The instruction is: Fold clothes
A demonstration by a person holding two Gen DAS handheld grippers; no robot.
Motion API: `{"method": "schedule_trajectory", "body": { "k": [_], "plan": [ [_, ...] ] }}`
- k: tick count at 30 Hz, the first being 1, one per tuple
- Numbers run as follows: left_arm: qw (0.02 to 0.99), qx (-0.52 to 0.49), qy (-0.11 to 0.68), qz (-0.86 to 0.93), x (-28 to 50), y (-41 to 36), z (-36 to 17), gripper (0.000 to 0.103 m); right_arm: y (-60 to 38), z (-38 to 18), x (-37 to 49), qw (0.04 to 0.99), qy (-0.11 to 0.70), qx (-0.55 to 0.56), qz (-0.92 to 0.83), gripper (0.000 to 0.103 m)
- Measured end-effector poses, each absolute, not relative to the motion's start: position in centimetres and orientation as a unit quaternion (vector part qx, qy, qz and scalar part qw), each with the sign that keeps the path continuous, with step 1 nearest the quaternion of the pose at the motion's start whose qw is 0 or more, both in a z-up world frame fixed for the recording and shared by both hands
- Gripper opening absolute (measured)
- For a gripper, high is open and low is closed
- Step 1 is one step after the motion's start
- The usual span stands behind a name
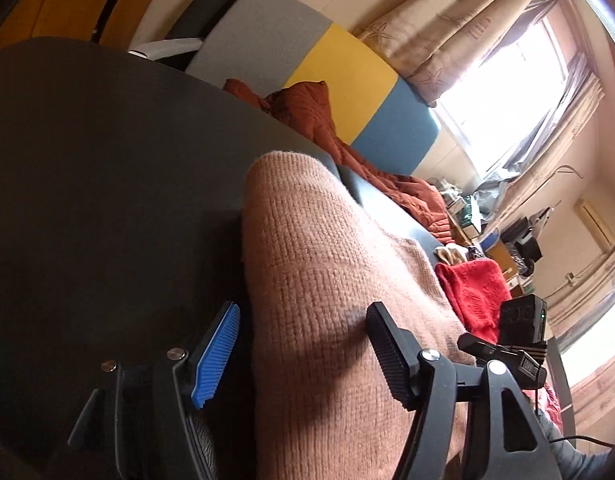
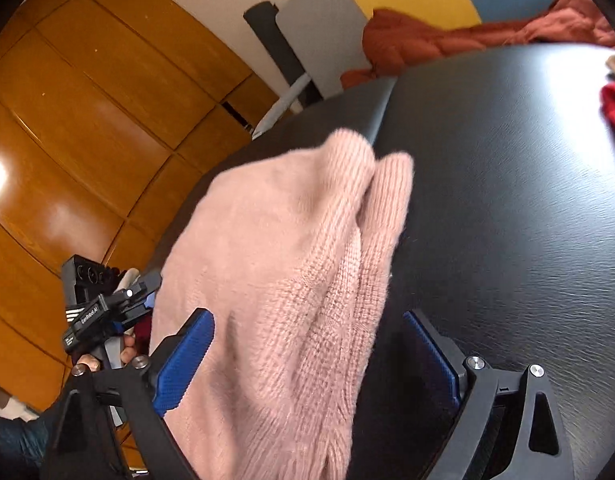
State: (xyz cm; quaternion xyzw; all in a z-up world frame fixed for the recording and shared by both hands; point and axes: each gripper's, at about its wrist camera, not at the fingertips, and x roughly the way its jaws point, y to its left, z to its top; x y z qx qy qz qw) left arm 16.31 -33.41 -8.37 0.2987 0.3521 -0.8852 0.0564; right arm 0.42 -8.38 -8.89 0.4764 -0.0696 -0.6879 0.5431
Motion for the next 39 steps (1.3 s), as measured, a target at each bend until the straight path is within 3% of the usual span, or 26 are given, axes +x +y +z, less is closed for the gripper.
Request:
{"method": "schedule_trajectory", "body": {
  "k": [2, 4, 12, 16, 19, 20, 24, 28, 33, 39],
  "plan": [
    [0.047, 0.302, 0.351, -0.885, 15.4, -33.4, -8.6, 0.07, -9.1, -9.3, 0.1, 0.558, -0.079, 0.478, -0.674, 0.096],
    [0.032, 0.318, 0.349, -0.881, 14.2, -33.3, -9.1, 0.072, -9.6, -9.6, -0.4, 0.573, -0.097, 0.483, -0.655, 0.103],
    [0.001, 0.351, 0.345, -0.871, 11.6, -33.7, -10.2, 0.088, -11.7, -9.7, -1.7, 0.608, -0.078, 0.504, -0.608, 0.103],
    [0.018, 0.344, 0.308, -0.887, 11.2, -33.1, -10.0, 0.101, -12.0, -9.8, -1.6, 0.626, -0.063, 0.486, -0.607, 0.103],
    [0.022, 0.348, 0.3, -0.888, 10.5, -33.0, -9.9, 0.103, -12.7, -9.7, -1.2, 0.63, -0.046, 0.467, -0.618, 0.102],
    [0.021, 0.351, 0.3, -0.887, 10.3, -33.1, -9.9, 0.103, -13.0, -9.6, -1.3, 0.628, -0.044, 0.464, -0.623, 0.1],
    [0.018, 0.357, 0.301, -0.884, 9.8, -33.4, -10.0, 0.103, -12.1, -10.2, -1.6, 0.609, -0.04, 0.464, -0.642, 0.056],
    [0.019, 0.356, 0.301, -0.884, 9.5, -33.2, -10.0, 0.103, -11.4, -10.4, -2.0, 0.609, -0.045, 0.47, -0.638, 0.051],
    [0.008, 0.36, 0.285, -0.888, 9.3, -32.0, -9.7, 0.081, -10.7, -10.0, -2.1, 0.608, -0.031, 0.465, -0.643, 0.038],
    [0.008, 0.346, 0.305, -0.887, 11.3, -31.9, -8.7, 0.059, -10.3, -9.1, -1.1, 0.608, -0.036, 0.457, -0.649, 0.034]
  ]
}}
